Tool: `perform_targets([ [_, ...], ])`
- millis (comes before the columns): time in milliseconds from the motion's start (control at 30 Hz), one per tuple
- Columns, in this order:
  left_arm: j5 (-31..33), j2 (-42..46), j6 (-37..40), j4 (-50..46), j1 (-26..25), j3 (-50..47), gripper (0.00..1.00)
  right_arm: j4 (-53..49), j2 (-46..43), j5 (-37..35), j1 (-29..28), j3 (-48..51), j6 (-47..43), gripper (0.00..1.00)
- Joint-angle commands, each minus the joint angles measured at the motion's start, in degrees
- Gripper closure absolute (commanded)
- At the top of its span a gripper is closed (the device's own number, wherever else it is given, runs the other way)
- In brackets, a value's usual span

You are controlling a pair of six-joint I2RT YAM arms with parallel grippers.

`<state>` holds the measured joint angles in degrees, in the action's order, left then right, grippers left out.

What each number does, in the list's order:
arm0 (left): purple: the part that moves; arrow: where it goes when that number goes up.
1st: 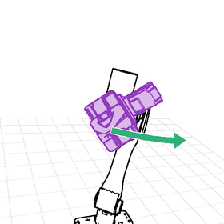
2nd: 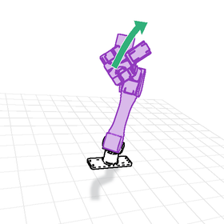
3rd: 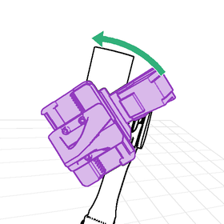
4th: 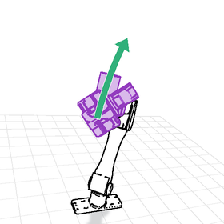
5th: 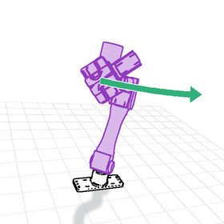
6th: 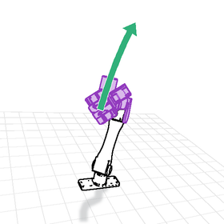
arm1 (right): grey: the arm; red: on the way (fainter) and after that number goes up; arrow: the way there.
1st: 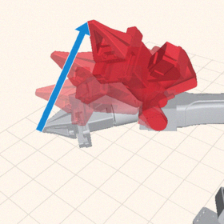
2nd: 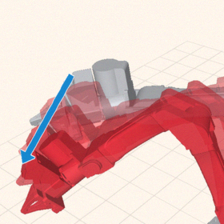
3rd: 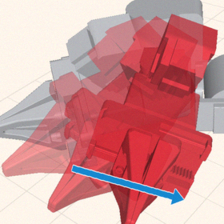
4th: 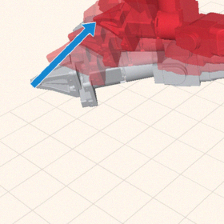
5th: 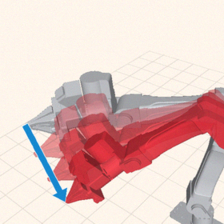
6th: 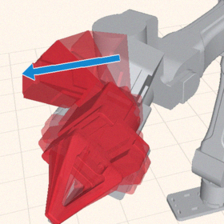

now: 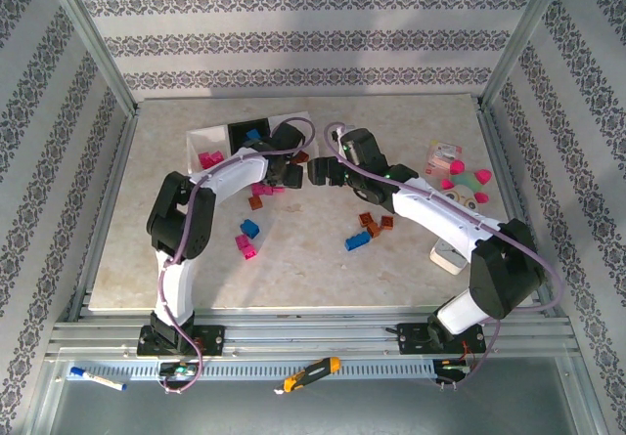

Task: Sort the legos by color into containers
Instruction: Move the lego to the center of the table.

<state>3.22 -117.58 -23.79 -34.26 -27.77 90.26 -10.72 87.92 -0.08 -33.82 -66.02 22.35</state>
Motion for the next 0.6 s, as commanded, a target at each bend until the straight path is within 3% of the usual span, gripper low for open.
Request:
perform_targets([
  [0,-0.7,-2.6,1.3,-2.4,-0.7,2.3,0.34,1.7,0.3,1.5,0.8,0.1,0.6,0.10],
  [333,-3.4,-4.8,2.1,-2.9,-0.7,2.6,0.35,1.9,1.7,3.1,1.8,-1.1,0.1,0.10],
  [567,-12.2,-0.7,7.4,-0.3,-1.9,-2.7,0.34,2.4,2.4,3.9,2.3,-1.7,0.7,0.10],
])
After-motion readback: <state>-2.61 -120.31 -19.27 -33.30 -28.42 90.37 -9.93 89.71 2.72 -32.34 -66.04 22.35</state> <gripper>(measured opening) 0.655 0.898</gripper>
